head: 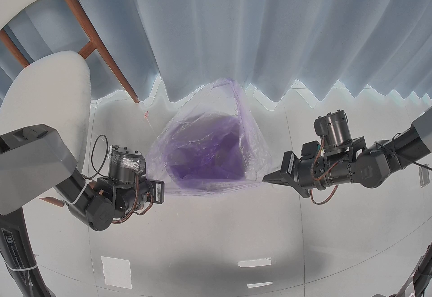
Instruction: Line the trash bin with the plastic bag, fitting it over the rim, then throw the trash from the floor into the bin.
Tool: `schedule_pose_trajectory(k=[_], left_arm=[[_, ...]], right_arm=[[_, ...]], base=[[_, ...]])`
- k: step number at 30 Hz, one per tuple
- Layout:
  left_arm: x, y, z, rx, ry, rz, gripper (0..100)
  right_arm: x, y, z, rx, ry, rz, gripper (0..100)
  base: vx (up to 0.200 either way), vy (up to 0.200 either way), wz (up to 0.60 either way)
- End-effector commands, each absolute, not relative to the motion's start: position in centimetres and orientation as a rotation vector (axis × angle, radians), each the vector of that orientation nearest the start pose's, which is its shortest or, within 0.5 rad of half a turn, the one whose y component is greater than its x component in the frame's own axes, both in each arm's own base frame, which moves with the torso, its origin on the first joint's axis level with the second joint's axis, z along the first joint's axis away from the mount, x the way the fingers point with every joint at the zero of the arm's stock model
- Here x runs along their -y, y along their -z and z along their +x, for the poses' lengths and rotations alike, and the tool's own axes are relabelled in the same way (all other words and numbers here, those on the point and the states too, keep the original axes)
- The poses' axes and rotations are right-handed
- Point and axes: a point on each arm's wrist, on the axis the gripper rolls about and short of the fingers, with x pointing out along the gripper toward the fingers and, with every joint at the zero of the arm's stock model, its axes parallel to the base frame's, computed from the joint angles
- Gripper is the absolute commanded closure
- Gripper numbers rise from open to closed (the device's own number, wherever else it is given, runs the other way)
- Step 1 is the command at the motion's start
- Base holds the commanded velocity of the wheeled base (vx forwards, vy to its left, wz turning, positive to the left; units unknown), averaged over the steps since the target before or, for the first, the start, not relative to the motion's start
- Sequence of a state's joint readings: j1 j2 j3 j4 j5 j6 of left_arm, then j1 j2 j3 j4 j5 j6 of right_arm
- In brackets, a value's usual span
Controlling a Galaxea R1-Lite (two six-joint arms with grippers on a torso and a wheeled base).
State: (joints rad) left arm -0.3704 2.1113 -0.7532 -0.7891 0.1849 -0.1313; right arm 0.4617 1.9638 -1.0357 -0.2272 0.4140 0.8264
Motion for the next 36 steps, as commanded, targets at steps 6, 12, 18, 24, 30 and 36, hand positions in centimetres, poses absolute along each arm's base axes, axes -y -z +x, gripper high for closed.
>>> schedule_pose_trajectory(k=[6,12,18,24,30,36], left_arm=[[12.1,-1.8,32.4,-0.611,0.137,0.053,100],[12.7,-0.1,33.0,-0.560,0.148,0.050,100],[12.9,1.1,32.5,-0.539,0.155,0.069,100],[13.4,1.2,32.9,-0.401,0.163,0.026,100],[13.9,1.8,32.9,-0.289,0.135,0.014,100],[13.5,3.0,31.9,-0.314,0.142,0.047,100]], right_arm=[[-16.2,-9.6,30.3,-1.091,-0.466,0.685,100],[-16.2,-8.1,31.2,-1.109,-0.444,0.666,100],[-15.7,-6.7,31.7,-1.137,-0.412,0.660,100],[-15.4,-6.6,32.5,-1.083,-0.417,0.685,100],[-15.4,-6.4,32.7,-1.080,-0.414,0.690,100],[-15.3,-5.8,32.6,-1.101,-0.397,0.687,0]], base=[[0.000,0.000,0.00],[0.000,0.000,0.00],[0.000,0.000,0.00],[0.000,0.000,0.00],[0.000,0.000,0.00],[0.000,0.000,0.00]])
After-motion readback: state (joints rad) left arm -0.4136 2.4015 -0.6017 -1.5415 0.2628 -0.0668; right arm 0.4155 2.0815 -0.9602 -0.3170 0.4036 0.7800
